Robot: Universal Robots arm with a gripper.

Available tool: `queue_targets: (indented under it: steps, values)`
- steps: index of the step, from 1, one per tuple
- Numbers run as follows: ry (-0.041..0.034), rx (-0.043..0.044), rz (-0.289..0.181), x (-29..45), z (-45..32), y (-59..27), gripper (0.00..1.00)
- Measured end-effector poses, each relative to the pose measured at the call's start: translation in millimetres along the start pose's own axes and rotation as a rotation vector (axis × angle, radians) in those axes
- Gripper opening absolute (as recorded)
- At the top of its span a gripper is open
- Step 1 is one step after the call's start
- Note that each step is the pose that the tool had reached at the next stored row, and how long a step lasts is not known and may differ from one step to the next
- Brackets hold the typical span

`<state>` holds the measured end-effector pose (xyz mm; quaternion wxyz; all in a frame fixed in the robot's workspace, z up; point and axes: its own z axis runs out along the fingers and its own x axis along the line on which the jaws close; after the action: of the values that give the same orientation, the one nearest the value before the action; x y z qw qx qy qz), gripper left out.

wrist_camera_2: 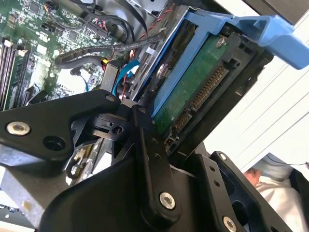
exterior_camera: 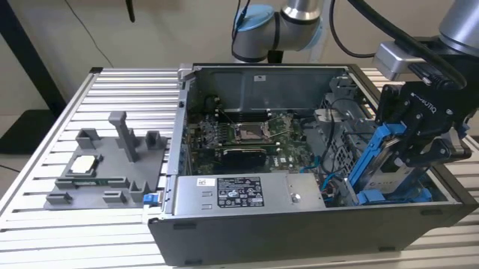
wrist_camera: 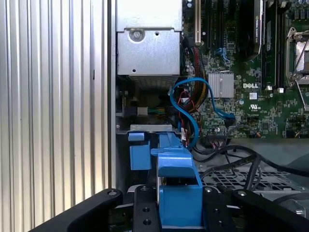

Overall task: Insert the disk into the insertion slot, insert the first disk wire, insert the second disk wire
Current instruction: 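Insert the disk into the insertion slot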

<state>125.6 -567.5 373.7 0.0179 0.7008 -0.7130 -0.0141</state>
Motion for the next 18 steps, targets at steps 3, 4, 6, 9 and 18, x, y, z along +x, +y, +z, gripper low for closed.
queue_targets:
  steps: [3, 4, 6, 9, 18]
  values:
    - [0.0, 0.0, 0.0, 0.0, 0.0, 0.0, 0.33]
    - [0.0, 0.0, 0.0, 0.0, 0.0, 0.0, 0.33]
    - [0.0001, 0.0, 0.0, 0.0, 0.0, 0.0, 0.34]
    - [0.0, 0.0, 0.0, 0.0, 0.1, 0.0, 0.46]
    - [0.0, 0.0, 0.0, 0.0, -5.5, 0.2, 0.52]
